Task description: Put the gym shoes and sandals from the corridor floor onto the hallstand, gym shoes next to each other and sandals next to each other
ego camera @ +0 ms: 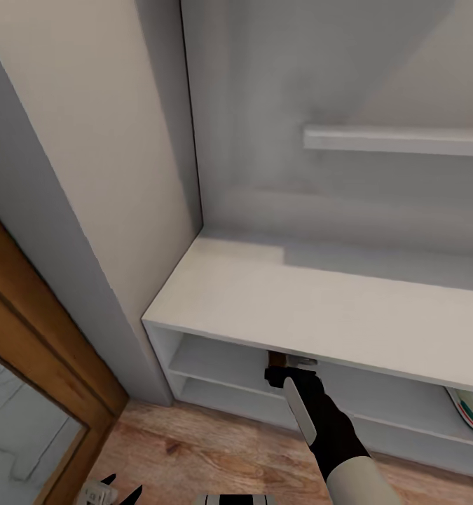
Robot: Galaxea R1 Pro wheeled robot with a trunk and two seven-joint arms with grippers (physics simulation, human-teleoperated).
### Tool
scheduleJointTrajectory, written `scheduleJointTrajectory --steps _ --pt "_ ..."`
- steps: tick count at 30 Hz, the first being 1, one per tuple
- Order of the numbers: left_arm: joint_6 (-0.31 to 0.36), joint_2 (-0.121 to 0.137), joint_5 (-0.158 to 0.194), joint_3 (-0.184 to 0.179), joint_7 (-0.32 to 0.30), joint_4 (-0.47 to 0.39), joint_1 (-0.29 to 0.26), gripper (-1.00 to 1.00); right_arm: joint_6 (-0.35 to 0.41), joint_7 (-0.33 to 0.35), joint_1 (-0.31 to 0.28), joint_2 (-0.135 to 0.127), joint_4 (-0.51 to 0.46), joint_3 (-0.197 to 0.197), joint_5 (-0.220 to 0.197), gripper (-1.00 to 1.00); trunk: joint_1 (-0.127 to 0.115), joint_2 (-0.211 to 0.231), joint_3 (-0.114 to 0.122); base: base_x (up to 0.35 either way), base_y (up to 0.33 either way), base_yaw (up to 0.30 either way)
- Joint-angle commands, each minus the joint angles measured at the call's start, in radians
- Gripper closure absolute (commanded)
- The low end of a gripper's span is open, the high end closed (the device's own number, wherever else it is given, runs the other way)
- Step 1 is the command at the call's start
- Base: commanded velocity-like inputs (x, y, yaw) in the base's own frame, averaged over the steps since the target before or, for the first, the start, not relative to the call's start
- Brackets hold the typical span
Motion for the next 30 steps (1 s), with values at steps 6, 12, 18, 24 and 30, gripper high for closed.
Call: scheduleJointTrajectory --steps 6,12,18,24,30 --pt "-0.001 0.000 0.008 0.003 -0.007 0.001 -0.001 -1.00 0.001 -0.010 0.000 0.000 -0.001 0.000 -0.012 -1.00 0.000 0.000 -0.001 0.063 -0.065 0.000" --pt "0.000 0.000 0.008 0.003 -0.007 0.001 -0.001 -1.00 0.001 -0.010 0.000 0.000 -0.001 0.001 -0.013 -1.00 0.000 0.000 -0.001 -0.001 -0.001 0.000" --pt "-0.001 0.001 0.008 0.003 -0.007 0.002 -0.001 -1.00 0.001 -0.010 0.000 0.000 -0.001 0.001 -0.014 -1.00 0.000 0.000 -0.001 -0.241 0.000 0.000" --pt "-0.001 0.001 0.008 0.003 -0.007 0.001 -0.001 -1.00 0.001 -0.010 0.000 0.000 -0.001 0.001 -0.014 -1.00 0.000 0.000 -0.001 -0.320 -0.010 0.000" --pt "-0.001 0.002 0.008 0.003 -0.007 0.001 -0.001 -1.00 0.001 -0.010 0.000 0.000 -0.001 0.001 -0.014 -1.00 0.000 0.000 -0.001 -0.334 -0.081 0.000"
